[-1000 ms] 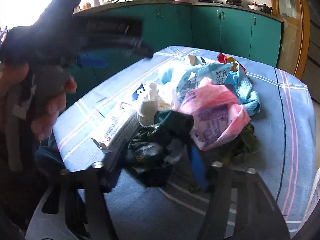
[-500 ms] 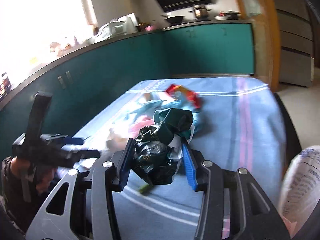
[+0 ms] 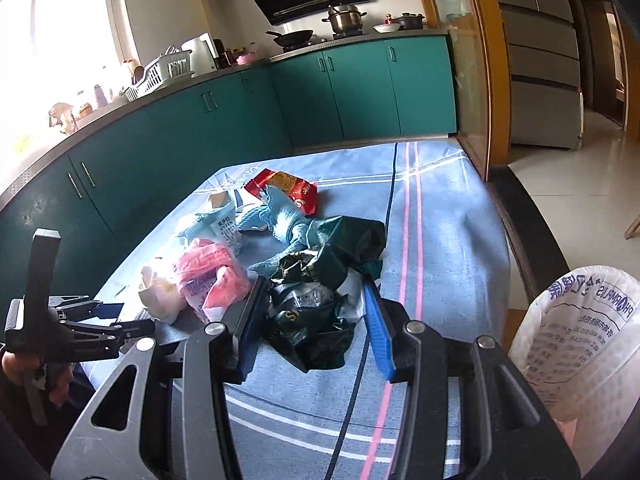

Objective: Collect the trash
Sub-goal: 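Grasp the white ointment box with the left gripper while the right gripper holds the green wrapper, then lift the ointment box with the left gripper while the right gripper lifts the wrapper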

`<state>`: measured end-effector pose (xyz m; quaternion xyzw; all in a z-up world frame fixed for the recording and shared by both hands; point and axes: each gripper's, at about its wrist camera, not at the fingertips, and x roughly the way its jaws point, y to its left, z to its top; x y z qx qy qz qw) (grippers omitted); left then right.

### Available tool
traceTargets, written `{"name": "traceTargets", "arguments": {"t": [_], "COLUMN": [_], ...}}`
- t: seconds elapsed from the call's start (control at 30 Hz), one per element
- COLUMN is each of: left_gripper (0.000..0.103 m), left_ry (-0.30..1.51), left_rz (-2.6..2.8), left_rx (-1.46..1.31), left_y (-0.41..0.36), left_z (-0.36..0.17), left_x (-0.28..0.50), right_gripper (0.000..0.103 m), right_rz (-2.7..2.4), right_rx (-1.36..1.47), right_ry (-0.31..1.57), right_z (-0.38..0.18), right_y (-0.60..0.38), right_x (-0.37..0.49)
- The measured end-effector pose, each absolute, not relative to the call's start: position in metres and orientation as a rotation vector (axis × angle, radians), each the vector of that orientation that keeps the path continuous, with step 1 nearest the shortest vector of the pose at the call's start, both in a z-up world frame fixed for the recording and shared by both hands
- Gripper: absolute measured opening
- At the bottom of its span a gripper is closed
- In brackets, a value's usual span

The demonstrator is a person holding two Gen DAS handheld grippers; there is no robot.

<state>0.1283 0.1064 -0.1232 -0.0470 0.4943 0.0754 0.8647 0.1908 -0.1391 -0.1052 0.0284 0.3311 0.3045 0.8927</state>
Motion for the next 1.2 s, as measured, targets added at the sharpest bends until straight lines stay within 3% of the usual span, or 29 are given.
{"name": "traceTargets", "arguments": {"t": [0.23,0.37,0.53,0.6,0.67,0.7,0.93,1.2], "left_gripper": [0.053,0.071,0.072,0.067,0.048,0.047,0.04,0.04], "left_ry": [1.039,1.047,1.047,1.042,1.038,1.037,0.926,0.791], "left_rz": [0.168,0.184,0.195,0.19,0.182,0.18,0.212,0.218], "left_rx": [-0.101,-0.119,-0.132,-0.14,-0.158,-0.167,-0.153,-0.167], "left_y": [0.108,0.111,0.113,0.114,0.117,0.118,0.118,0.118], "left_z": [-0.124,-0.126,-0.127,-0.126,-0.125,-0.125,-0.104,-0.079], "left_x": [0.129,0.132,0.134,0.133,0.133,0.132,0.123,0.107], "right_gripper": [0.047,0.047,0.047,0.047,0.047,0.047,0.047,0.047], "right_rz": [0.613,0.593,0.583,0.588,0.592,0.593,0.599,0.606], "right_rx": [0.029,0.01,-0.001,-0.002,-0.006,-0.008,-0.004,-0.009], "right_ry": [0.709,0.751,0.782,0.785,0.783,0.782,0.781,0.783], "right_z": [-0.11,-0.118,-0.124,-0.125,-0.124,-0.124,-0.124,-0.124], "right_y": [-0.134,-0.132,-0.128,-0.127,-0.127,-0.126,-0.127,-0.126], "right_x": [0.189,0.193,0.196,0.196,0.195,0.195,0.193,0.191]}}
